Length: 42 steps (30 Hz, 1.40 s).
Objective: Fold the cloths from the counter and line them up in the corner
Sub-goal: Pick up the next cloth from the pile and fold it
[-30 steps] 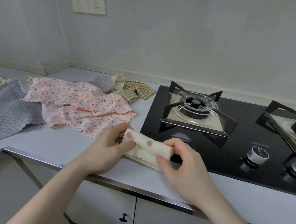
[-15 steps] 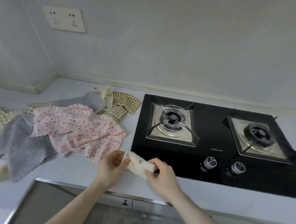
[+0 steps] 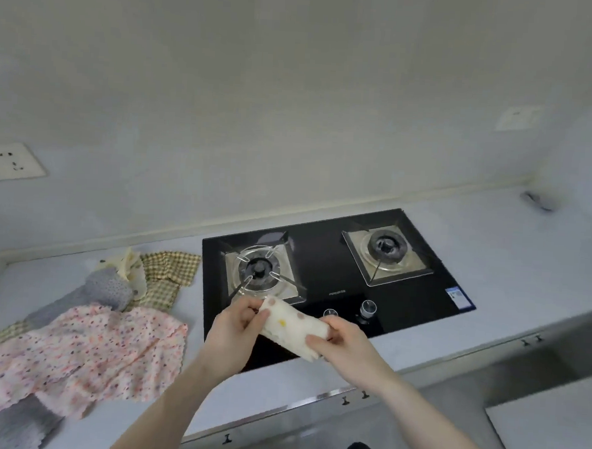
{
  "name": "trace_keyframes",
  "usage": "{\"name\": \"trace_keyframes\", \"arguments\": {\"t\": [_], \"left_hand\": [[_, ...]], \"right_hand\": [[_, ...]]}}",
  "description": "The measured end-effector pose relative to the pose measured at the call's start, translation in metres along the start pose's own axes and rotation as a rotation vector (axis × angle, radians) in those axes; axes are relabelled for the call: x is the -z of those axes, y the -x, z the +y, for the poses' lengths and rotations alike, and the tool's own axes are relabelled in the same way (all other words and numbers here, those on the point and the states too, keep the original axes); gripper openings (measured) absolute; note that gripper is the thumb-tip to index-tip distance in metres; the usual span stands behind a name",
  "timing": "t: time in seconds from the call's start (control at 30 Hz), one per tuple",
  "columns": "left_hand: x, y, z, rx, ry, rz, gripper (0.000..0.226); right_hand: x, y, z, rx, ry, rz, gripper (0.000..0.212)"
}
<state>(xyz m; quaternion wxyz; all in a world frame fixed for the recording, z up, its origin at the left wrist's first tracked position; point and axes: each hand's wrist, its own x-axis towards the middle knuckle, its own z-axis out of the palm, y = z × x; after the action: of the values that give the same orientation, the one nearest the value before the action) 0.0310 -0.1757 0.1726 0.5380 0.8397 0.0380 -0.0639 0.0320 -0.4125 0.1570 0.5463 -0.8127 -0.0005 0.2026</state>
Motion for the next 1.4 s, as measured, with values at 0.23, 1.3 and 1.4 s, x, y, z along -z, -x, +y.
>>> {"name": "trace_keyframes", "arguments": {"t": [0.23, 1.3, 1.4], "left_hand": [[-0.069, -0.065, 0.081, -0.107, -0.029, -0.121, 0.003], [-0.450, -0.283, 0.329, -0.182, -0.181, -0.443, 0.023], [-0.466, -0.295, 0.339, -0.161, -0.222, -0.460, 0.024]], "right_hand": [[0.107, 0.005, 0.007, -0.007, -0.101, 0.187, 0.024], [0.560, -0.037, 0.161, -0.229, -0.728, 0.728, 0.027], [0.588, -0.054, 0.183, -0.293, -0.813, 0.749, 0.029]]}}
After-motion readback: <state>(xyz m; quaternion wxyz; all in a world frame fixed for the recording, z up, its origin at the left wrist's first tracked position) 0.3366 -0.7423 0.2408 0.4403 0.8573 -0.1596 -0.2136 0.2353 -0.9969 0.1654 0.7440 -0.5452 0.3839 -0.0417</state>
